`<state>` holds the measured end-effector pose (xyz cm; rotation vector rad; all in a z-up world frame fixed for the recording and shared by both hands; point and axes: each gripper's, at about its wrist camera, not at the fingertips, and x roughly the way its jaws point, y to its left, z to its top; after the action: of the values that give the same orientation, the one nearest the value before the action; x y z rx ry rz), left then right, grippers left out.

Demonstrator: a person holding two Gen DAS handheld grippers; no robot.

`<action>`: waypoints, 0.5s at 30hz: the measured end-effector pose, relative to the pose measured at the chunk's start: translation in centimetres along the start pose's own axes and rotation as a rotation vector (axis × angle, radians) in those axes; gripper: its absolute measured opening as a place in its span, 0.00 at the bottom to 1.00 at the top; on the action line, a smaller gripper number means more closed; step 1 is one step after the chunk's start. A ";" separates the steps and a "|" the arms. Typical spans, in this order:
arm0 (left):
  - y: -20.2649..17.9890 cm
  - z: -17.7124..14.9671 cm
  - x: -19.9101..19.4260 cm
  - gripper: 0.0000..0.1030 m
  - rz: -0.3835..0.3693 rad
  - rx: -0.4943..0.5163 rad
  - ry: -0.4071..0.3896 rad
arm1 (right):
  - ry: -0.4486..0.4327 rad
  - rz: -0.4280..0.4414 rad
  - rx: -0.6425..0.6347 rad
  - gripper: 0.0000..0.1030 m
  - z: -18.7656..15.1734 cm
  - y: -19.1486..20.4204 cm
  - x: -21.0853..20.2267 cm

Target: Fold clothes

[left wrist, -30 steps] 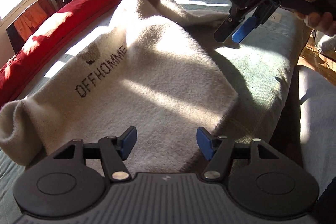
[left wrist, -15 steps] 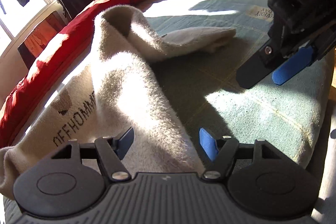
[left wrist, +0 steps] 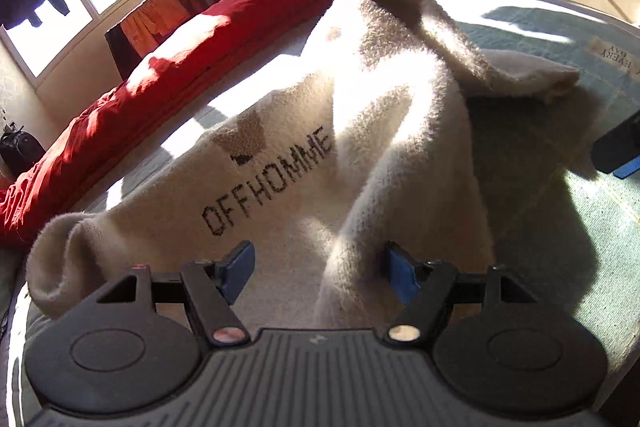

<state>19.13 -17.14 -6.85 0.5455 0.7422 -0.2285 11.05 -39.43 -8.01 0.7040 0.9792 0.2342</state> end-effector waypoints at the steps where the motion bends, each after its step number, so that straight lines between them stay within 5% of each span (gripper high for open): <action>1: 0.9 -0.2 0.3 0.71 0.009 -0.018 0.010 | 0.007 0.008 -0.009 0.68 0.1 0.3 0.4; 15: 6.2 -2.1 2.4 0.78 -0.133 -0.192 0.028 | 0.151 0.188 -0.087 0.63 1.3 3.8 10.0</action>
<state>22.05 -10.85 -7.34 0.3181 0.8187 -0.2705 18.13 -32.26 -11.90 0.7066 1.0402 0.4972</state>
